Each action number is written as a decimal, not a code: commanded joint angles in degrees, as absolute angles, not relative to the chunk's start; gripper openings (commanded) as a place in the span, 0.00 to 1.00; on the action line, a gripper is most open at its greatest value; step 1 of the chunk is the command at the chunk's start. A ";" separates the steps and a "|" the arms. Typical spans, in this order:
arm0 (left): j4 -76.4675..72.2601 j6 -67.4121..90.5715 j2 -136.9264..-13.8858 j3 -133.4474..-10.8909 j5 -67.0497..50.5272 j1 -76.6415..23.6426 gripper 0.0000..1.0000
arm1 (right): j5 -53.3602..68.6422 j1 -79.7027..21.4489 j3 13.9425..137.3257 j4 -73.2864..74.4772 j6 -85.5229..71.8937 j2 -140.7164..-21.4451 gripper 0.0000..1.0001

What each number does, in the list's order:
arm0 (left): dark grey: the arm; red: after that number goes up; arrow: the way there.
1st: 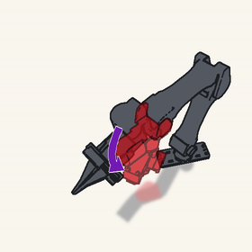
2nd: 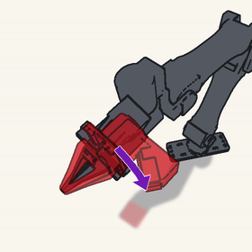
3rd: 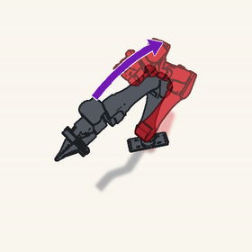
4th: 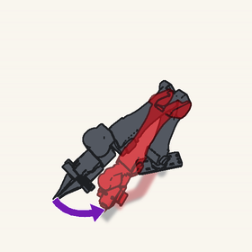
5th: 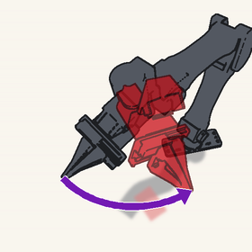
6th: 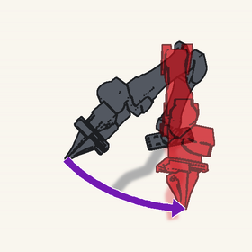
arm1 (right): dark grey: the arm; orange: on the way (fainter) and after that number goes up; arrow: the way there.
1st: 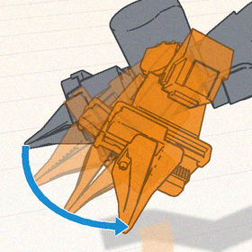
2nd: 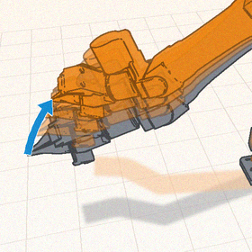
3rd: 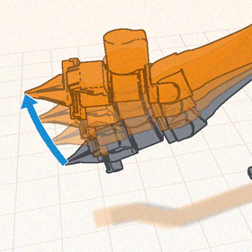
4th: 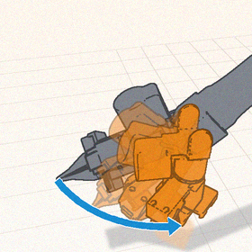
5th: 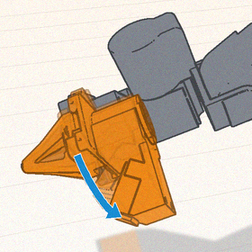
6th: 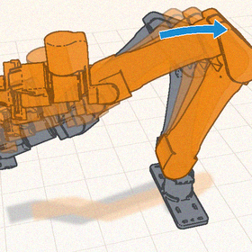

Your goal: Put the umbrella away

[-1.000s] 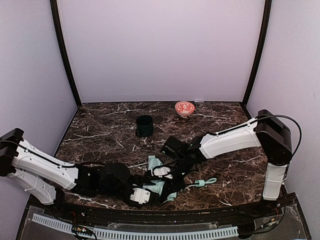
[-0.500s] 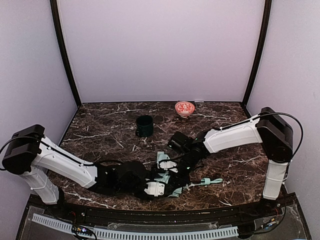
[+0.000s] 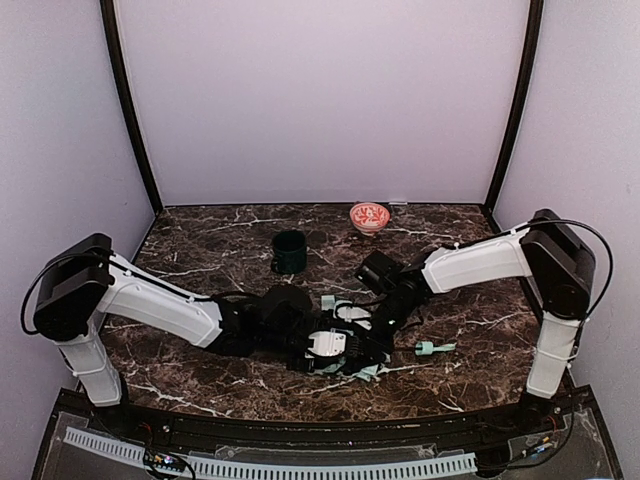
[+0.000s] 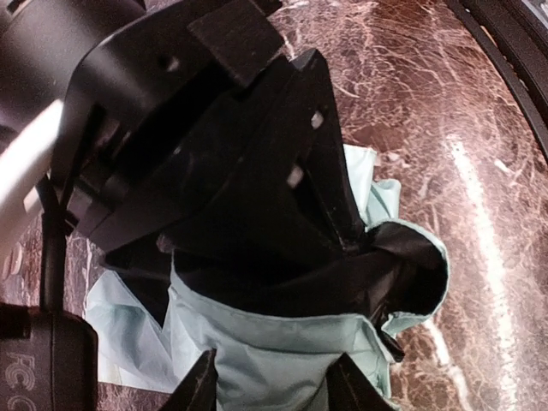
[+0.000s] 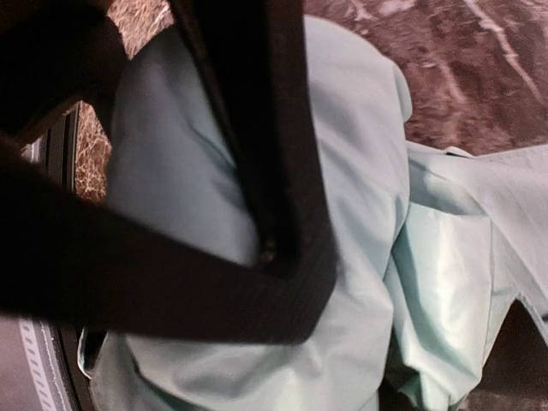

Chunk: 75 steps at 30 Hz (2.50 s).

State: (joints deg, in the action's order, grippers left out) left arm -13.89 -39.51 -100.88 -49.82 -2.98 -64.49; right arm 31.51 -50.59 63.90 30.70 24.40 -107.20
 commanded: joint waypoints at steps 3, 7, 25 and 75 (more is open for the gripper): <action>9.17 -36.90 -106.98 -51.58 -7.76 -59.04 0.34 | 26.85 -47.59 61.38 29.90 24.62 -102.34 0.74; 12.14 -37.81 -108.52 -53.33 -10.61 -58.21 0.30 | 24.93 -47.36 59.59 30.92 25.16 -98.95 0.81; 25.62 -37.18 -117.03 -64.96 -21.27 -53.47 0.30 | 0.00 -61.67 29.62 -10.62 37.19 -69.40 0.89; 29.21 -40.83 -120.05 -69.10 -16.53 -51.33 0.32 | 16.54 -38.98 24.98 -12.94 -17.17 -78.45 0.00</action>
